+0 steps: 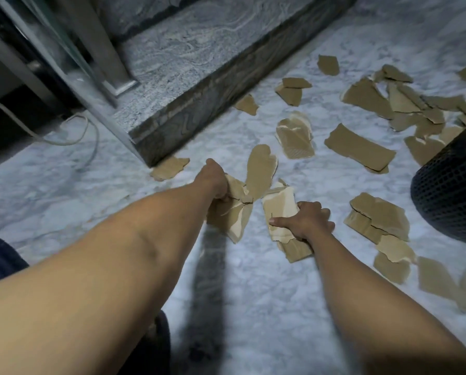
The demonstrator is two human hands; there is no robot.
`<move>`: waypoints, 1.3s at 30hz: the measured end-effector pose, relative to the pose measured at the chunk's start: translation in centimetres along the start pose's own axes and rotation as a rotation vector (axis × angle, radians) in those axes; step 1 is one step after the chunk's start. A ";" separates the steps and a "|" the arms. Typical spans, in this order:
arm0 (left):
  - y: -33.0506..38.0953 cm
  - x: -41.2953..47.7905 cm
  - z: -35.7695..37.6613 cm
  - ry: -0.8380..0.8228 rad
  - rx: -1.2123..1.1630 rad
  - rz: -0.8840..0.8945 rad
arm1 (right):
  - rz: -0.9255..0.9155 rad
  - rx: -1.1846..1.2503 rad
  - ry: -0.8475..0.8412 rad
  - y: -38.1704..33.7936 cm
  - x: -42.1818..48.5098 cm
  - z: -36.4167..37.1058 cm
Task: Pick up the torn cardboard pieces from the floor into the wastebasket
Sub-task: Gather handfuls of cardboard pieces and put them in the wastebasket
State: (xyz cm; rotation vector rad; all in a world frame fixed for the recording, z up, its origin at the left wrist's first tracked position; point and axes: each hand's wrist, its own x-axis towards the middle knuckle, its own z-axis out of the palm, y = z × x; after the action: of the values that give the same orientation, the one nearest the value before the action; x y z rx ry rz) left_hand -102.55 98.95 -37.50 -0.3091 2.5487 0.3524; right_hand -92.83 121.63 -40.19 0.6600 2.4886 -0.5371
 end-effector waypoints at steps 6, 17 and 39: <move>-2.2 -2.2 0.1 -0.006 0.044 0.042 | -0.203 -0.011 0.230 -2.5 -2.3 0.0; -8.2 -1.4 -2.0 0.010 0.248 -0.038 | 0.000 0.728 -0.084 -4.6 -1.6 -2.4; -7.6 5.5 -4.3 -0.178 0.351 0.107 | 0.037 0.318 0.165 -14.1 3.6 3.0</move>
State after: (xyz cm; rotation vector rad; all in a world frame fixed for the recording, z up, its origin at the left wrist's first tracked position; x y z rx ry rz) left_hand -106.99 89.71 -38.39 -0.0086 2.3990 -0.0321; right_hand -102.12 110.05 -41.26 0.9014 2.5607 -0.9091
